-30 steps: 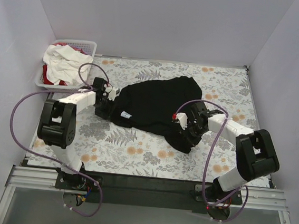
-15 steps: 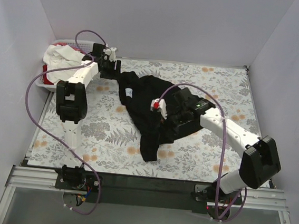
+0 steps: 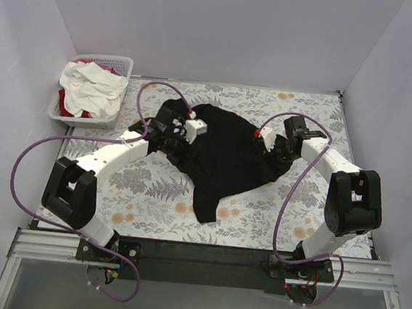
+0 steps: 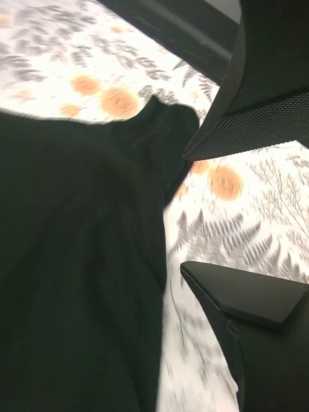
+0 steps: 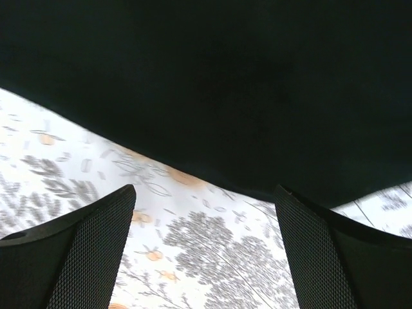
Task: Fold and stack the t-shirts
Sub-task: Flatten the tshirt out
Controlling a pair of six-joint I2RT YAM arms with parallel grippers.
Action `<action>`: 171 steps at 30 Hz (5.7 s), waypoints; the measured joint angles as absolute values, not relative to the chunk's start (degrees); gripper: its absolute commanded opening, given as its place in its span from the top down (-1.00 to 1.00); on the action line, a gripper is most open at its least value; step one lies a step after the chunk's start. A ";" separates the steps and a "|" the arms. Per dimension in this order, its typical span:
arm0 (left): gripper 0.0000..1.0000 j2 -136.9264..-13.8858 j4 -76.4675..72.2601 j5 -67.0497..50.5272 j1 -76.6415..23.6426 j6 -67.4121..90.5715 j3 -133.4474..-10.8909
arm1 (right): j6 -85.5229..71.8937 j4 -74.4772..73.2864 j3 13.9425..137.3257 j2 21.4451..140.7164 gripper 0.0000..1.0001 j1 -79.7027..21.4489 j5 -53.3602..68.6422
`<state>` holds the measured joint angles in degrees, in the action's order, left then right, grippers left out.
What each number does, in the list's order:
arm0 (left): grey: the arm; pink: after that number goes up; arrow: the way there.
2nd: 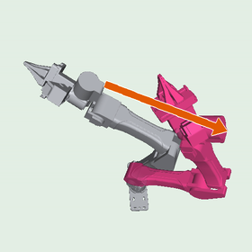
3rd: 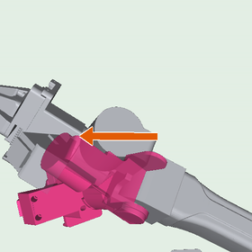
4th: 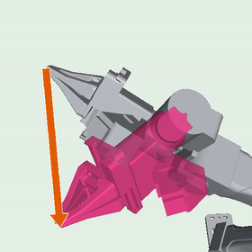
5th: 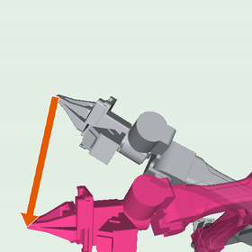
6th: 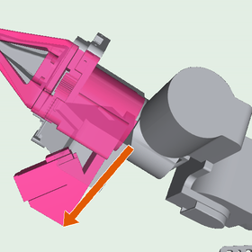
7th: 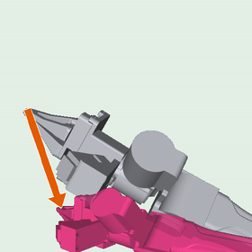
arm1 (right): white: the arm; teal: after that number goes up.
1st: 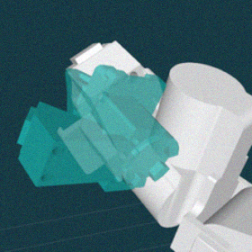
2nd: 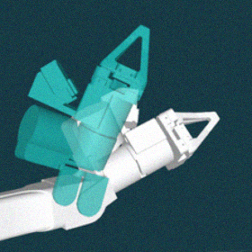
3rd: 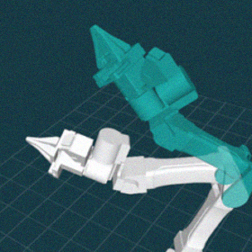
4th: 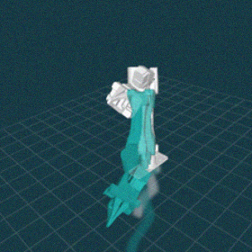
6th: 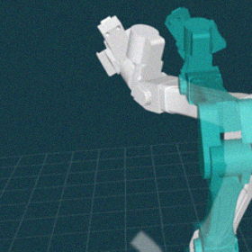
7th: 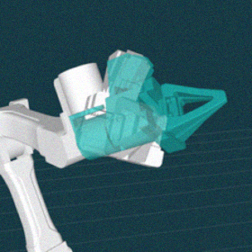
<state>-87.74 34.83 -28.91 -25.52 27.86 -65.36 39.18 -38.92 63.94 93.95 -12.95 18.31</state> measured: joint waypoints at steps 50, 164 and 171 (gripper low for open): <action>0.69 -110.54 30.79 -14.68 -30.13 24.45 -73.14 | 29.21 -34.20 76.25 110.37 0.97 10.13 13.93; 1.00 -85.78 29.98 -13.74 -35.73 15.66 -48.66 | 22.39 -37.52 63.31 86.41 0.97 11.14 23.77; 1.00 -78.63 38.13 -21.52 -20.62 18.20 -63.66 | 21.10 -38.22 68.10 81.95 0.97 11.29 26.33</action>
